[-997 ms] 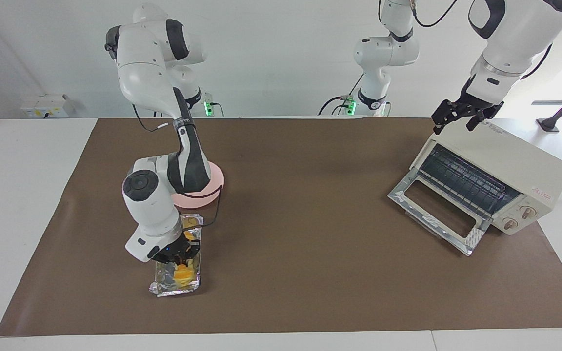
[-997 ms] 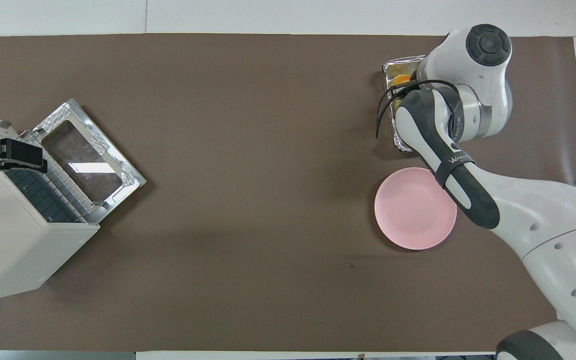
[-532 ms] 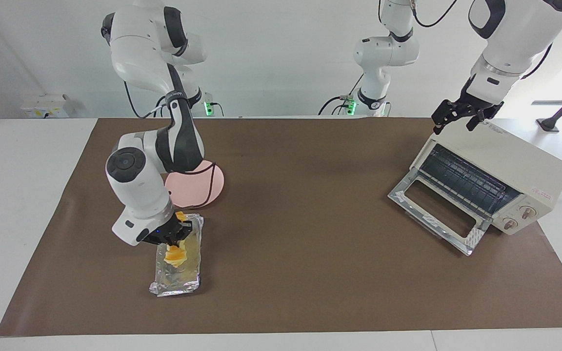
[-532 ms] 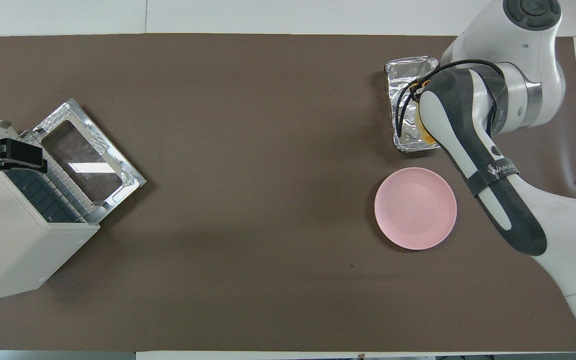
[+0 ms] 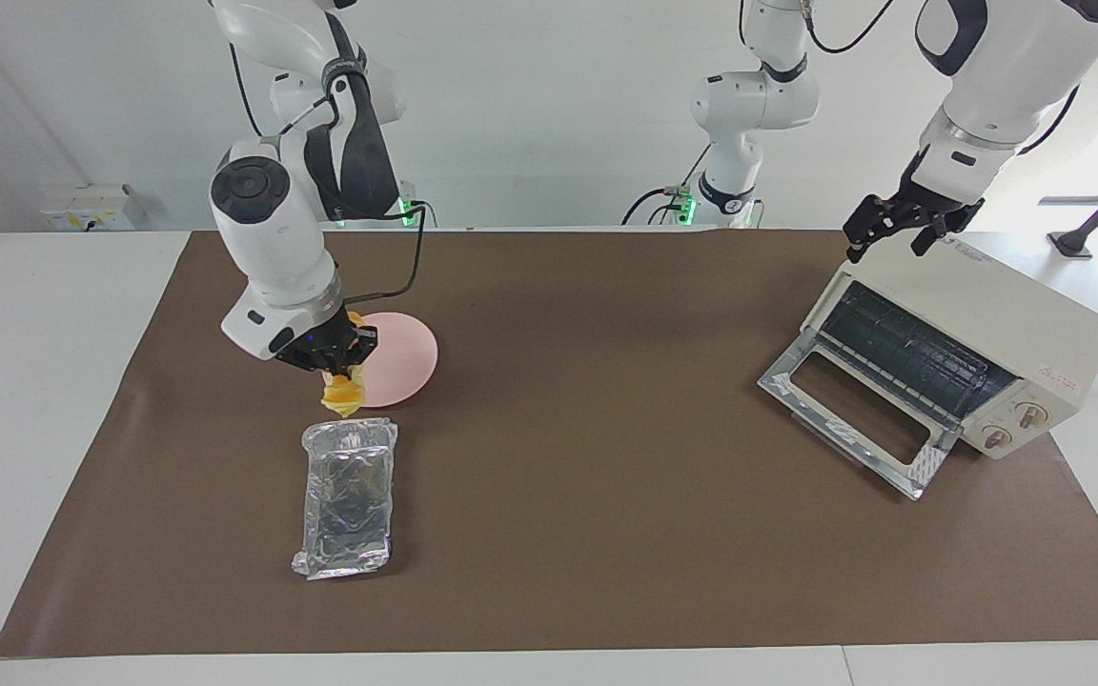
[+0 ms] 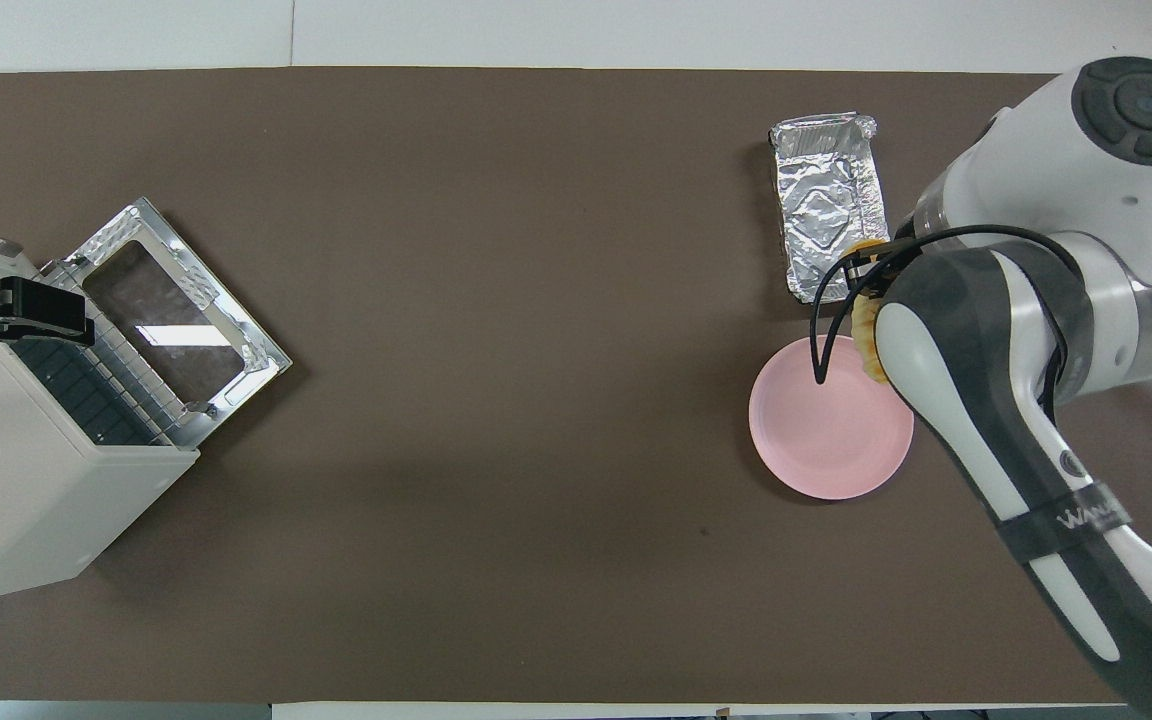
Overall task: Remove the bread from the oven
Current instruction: 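Lift the bread out of the foil tray with the right gripper, then lower the held bread onto the pink plate with the right gripper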
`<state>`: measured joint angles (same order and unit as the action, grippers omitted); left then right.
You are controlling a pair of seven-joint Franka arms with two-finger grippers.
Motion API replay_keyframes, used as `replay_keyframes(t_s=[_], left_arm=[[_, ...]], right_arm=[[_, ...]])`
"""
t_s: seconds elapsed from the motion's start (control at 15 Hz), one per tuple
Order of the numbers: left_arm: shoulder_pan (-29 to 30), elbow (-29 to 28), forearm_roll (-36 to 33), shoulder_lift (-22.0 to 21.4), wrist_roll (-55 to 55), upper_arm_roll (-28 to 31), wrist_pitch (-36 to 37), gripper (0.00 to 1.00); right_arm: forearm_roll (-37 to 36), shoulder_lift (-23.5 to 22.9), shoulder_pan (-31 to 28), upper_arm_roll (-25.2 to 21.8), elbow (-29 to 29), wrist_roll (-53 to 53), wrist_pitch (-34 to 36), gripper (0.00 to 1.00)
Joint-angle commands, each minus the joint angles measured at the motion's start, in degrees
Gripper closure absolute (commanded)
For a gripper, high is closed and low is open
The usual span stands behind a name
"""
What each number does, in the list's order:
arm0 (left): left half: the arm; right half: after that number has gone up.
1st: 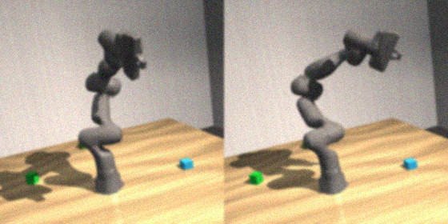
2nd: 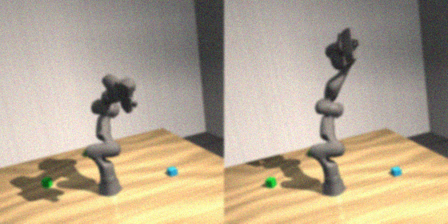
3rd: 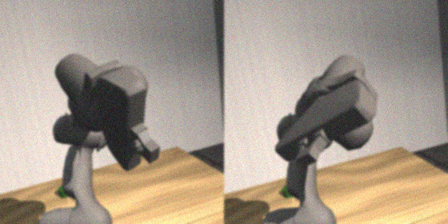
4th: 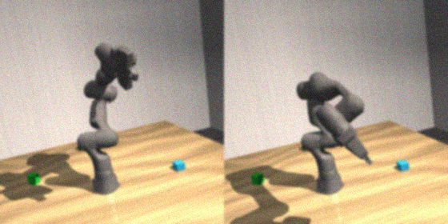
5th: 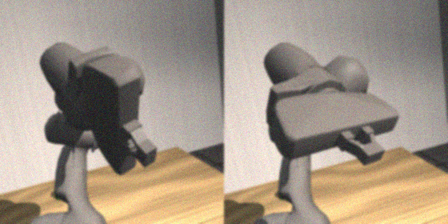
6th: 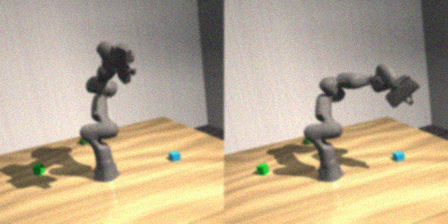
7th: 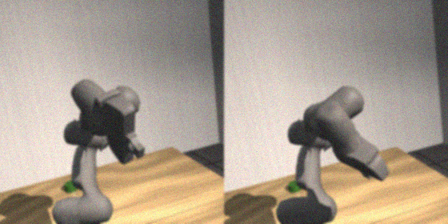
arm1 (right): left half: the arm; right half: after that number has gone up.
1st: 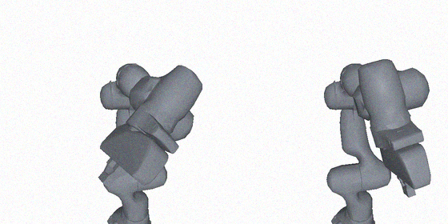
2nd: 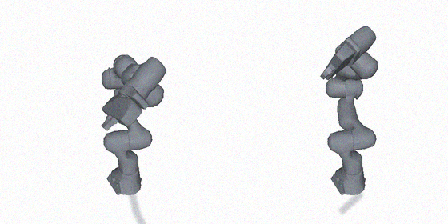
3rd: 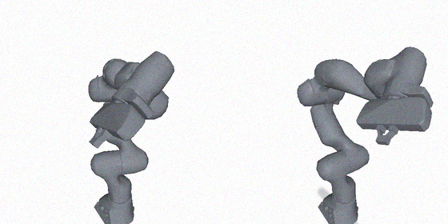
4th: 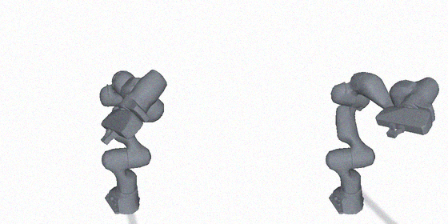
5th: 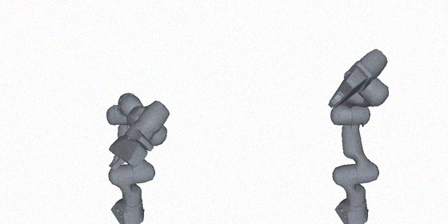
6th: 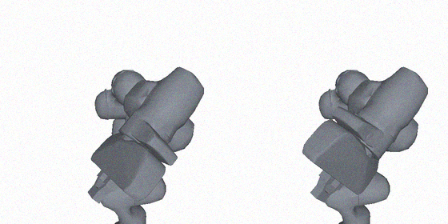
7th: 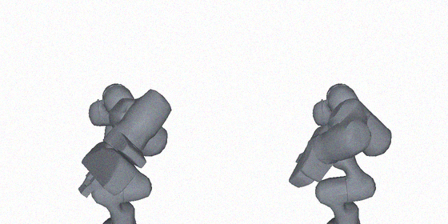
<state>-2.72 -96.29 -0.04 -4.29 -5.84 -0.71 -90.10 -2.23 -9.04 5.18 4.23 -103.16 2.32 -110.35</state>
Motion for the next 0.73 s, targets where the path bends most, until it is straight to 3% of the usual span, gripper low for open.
replay_keyframes(t_s=[0.0,0.33,0.66], left_arm=[[0.0,0.7,1.0,0.1,0.0,0.3,1.2,0.00],[0.1,0.8,1.0,0.0,0.0,0.3,1.2,0.00],[0.0,0.8,1.0,0.1,0.0,0.3,1.2,0.00]], right_arm=[[1.3,9.3,0.4,0.1,-15.7,2.1,-9.1,1.00],[1.3,15.7,4.7,0.1,-33.4,8.3,-26.2,1.00],[1.3,11.8,3.7,0.0,-36.1,6.7,-35.0,1.00]])
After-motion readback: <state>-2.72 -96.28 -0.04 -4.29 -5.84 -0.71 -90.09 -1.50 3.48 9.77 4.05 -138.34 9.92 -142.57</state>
